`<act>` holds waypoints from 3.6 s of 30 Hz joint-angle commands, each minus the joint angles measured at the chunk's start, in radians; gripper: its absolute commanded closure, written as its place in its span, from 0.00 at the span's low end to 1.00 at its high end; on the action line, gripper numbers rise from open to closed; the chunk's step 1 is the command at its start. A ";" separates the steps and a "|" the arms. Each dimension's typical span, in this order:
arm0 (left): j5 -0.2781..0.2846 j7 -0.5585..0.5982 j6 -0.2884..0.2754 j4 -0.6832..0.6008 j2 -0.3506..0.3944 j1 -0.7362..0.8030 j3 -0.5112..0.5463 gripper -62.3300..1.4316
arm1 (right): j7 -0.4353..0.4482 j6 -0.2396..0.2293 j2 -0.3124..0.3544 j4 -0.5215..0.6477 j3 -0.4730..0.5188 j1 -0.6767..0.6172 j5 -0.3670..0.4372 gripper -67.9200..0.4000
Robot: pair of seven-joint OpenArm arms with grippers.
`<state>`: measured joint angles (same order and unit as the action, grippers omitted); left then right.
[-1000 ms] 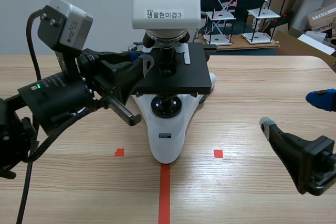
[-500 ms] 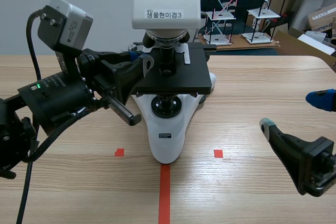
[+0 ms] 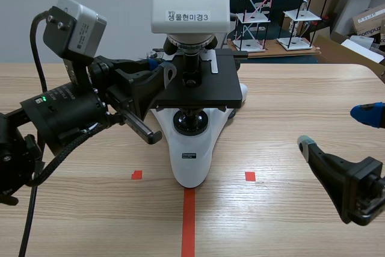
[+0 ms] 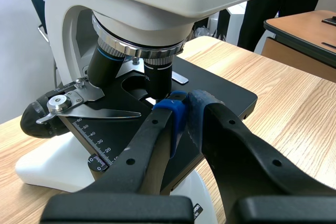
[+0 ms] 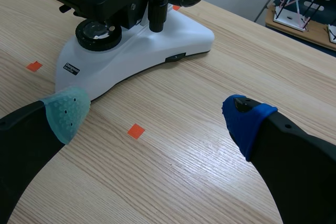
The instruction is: Return to the home posture
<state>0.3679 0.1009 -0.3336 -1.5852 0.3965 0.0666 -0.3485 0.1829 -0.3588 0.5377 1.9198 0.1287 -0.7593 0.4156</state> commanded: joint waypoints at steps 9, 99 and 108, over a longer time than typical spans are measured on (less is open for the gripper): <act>0.009 0.150 -0.015 -0.031 0.061 0.208 0.132 0.70 | 0.019 0.000 0.000 0.008 -0.004 0.011 0.008 0.18; -0.171 0.486 0.002 -0.208 0.069 0.734 0.428 0.03 | 0.048 0.000 0.000 0.008 -0.004 0.011 0.007 0.18; -0.171 0.487 0.002 -0.208 0.069 0.731 0.428 0.03 | 0.048 0.001 0.000 0.008 -0.004 0.011 0.007 0.18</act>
<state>0.1844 0.5735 -0.3340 -1.7874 0.4706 0.8032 0.0811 0.2127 -0.3592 0.5373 1.9198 0.1287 -0.7593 0.4156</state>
